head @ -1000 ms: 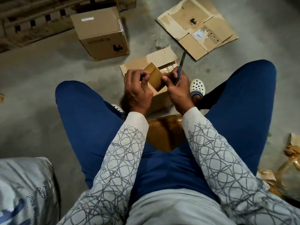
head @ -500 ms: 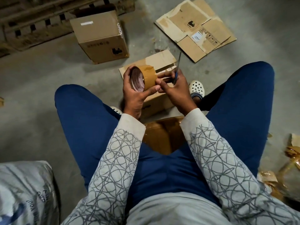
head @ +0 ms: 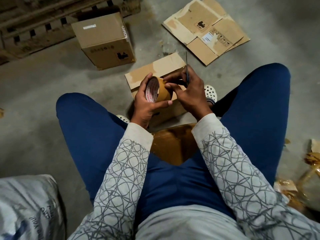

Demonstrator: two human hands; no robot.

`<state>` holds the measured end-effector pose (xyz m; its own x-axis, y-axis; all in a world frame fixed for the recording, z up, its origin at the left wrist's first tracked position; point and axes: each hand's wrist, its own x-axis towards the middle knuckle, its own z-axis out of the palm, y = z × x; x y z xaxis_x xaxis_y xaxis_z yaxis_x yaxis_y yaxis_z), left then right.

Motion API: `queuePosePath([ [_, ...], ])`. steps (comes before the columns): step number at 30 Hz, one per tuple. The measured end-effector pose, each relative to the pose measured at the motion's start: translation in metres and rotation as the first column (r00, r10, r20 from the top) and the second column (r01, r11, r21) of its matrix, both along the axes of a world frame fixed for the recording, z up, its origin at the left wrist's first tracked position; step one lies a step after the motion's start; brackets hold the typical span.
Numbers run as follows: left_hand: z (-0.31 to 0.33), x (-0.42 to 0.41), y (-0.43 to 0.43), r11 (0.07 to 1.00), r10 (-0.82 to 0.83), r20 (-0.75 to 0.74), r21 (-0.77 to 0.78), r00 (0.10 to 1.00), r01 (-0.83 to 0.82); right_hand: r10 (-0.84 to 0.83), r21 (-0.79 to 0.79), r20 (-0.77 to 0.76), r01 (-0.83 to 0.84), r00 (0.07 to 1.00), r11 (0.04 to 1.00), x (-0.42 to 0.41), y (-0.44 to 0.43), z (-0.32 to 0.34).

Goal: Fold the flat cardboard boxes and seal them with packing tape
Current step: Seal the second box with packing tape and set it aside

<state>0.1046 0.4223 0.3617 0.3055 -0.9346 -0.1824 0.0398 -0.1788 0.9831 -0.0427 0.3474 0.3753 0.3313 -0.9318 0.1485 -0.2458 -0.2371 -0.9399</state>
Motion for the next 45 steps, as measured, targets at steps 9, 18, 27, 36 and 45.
queuePosePath([
  [9, 0.003, -0.007, 0.002, 0.999, 0.042, 0.035, 0.031, 0.998, -0.043, -0.082, -0.054, -0.087, 0.078, 0.993, 0.996, -0.002, -0.003, -0.001],
  [18, 0.003, -0.015, -0.002, 0.980, 0.181, 0.020, 0.075, 0.983, -0.182, -0.138, -0.066, -0.126, 0.130, 0.982, 0.989, 0.004, -0.001, -0.003],
  [27, 0.000, -0.015, -0.004, 0.955, 0.272, 0.061, 0.108, 0.960, -0.277, -0.161, -0.045, -0.102, 0.157, 0.982, 0.987, 0.010, 0.001, -0.004],
  [36, 0.003, -0.013, -0.004, 0.903, 0.359, 0.022, 0.244, 0.933, -0.353, -0.135, -0.039, -0.073, 0.132, 0.988, 0.990, 0.012, 0.002, -0.006],
  [45, -0.017, -0.001, -0.005, 0.879, 0.273, -0.034, 0.414, 0.962, -0.235, -0.005, -0.145, -0.178, -0.021, 0.984, 0.989, 0.008, 0.003, -0.003],
])
